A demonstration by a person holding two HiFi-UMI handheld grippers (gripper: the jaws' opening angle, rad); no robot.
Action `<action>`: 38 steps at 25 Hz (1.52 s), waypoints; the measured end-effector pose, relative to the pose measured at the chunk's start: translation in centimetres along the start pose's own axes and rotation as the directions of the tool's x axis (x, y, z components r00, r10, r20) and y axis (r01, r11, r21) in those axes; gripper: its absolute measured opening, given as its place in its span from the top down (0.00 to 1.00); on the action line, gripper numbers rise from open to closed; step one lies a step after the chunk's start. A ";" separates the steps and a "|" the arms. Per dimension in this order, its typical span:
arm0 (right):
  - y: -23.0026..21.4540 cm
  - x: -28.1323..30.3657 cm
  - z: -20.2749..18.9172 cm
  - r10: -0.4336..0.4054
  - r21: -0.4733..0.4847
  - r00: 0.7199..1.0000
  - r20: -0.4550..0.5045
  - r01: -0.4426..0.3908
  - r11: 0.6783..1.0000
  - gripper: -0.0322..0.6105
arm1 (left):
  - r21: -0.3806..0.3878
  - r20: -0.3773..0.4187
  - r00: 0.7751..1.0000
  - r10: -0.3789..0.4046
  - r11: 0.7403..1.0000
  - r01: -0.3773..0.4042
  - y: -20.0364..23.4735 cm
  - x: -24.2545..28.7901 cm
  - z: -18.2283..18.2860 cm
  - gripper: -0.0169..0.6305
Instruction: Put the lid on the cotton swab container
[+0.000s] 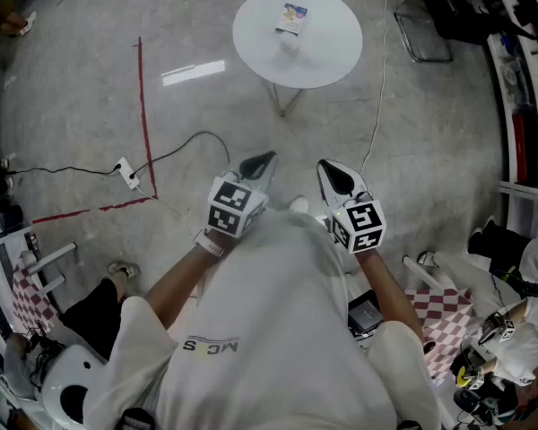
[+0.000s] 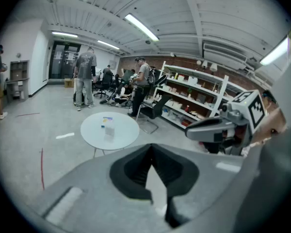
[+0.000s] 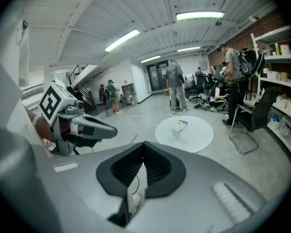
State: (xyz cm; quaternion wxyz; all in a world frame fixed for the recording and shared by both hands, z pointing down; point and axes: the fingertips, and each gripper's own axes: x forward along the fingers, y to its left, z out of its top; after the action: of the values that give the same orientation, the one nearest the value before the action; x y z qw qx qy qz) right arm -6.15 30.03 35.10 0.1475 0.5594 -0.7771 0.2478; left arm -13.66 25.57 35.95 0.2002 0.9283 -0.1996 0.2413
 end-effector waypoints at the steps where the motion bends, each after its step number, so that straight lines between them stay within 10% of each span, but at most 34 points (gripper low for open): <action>1: -0.5 -2.1 0.0 0.001 0.001 1.000 0.020 -0.001 1.000 0.95 | 0.011 0.015 1.000 0.002 1.000 -0.003 -2.4 0.4 0.3 0.97; 11: -3.0 -12.2 -3.9 0.000 0.067 0.996 0.086 -0.005 0.998 0.95 | -0.059 0.077 0.991 0.110 0.993 -0.105 -16.2 -1.5 -1.7 0.97; 30: -1.5 -16.5 -3.3 0.101 0.002 0.970 0.221 -0.104 0.995 0.95 | -0.082 0.059 0.986 0.155 0.985 -0.150 -19.6 -1.7 -1.6 0.97; 38: -5.8 -11.9 -1.4 0.097 0.003 0.977 0.189 -0.099 0.995 0.95 | -0.122 0.044 0.986 0.164 0.980 -0.157 -14.9 3.1 0.9 0.97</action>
State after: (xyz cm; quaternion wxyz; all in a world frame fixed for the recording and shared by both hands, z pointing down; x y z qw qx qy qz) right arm 3.17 38.83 31.55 0.0575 0.5421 -0.8128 0.2054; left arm -3.92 36.83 32.79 0.2294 0.9019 -0.2932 0.2192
